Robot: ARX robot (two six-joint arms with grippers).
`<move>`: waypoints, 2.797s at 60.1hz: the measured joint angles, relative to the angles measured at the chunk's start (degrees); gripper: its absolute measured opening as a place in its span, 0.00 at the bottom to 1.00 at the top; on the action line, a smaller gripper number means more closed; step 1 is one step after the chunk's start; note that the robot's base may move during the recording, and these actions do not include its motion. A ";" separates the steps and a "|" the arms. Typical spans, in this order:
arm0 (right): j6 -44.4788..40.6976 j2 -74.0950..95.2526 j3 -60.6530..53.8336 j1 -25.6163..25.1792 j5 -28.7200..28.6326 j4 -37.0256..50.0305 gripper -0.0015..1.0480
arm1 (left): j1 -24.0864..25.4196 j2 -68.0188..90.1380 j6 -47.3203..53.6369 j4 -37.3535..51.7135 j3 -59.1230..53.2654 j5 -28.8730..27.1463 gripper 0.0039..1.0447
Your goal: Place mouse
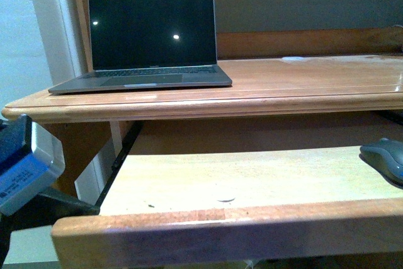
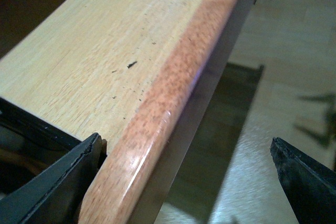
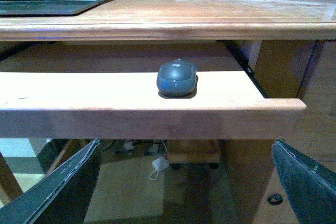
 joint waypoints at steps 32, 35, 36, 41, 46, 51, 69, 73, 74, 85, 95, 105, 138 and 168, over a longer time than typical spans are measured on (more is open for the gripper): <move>3.30 2.27 1.62 2.12 7.30 -5.18 0.93 | -3.80 -20.24 -38.84 38.71 -20.13 -53.46 0.55; 5.77 5.88 4.17 2.32 11.56 -8.96 0.93 | -2.67 -22.95 -39.19 38.73 -21.81 -53.70 0.45; 6.45 7.28 4.81 1.97 11.74 -8.66 0.93 | -2.54 -23.65 -39.21 38.62 -22.34 -53.27 0.42; 7.39 14.62 7.98 0.09 11.06 -1.22 0.93 | -1.51 -26.18 -39.32 37.48 -24.46 -51.76 0.28; 7.21 24.68 12.74 -0.15 11.08 8.04 0.93 | -0.63 -28.74 -39.34 36.33 -25.97 -50.88 0.16; 5.51 36.15 17.59 1.22 10.86 15.89 0.93 | 0.68 -32.13 -39.54 34.58 -27.47 -50.01 0.02; -6.16 63.84 29.97 6.71 13.18 19.47 0.93 | 6.99 -41.88 -39.60 30.73 -32.81 -43.74 0.02; -7.54 67.80 31.89 6.12 14.51 19.10 0.93 | 7.02 -44.41 -39.60 28.02 -33.64 -43.58 0.02; -7.85 68.81 32.28 5.90 14.80 19.10 0.93 | 7.02 -44.81 -39.60 27.67 -33.64 -43.63 0.02; -9.05 74.95 35.95 5.70 16.76 17.03 0.93 | 7.06 -52.15 -39.60 21.27 -33.68 -43.63 0.02; -8.90 77.70 38.34 6.19 16.85 14.80 0.93 | 7.06 -57.07 -39.60 16.59 -33.68 -43.63 0.02; -8.94 78.82 40.11 7.02 15.30 11.30 0.93 | 7.06 -60.96 -39.60 12.87 -33.68 -43.63 0.02; -7.23 84.65 47.56 5.86 11.93 1.60 0.71 | 7.06 -70.36 -39.60 3.58 -33.68 -43.63 0.02; -4.70 63.49 44.59 2.56 1.81 -11.10 0.53 | 7.06 -82.14 -39.60 -8.52 -33.66 -43.63 0.02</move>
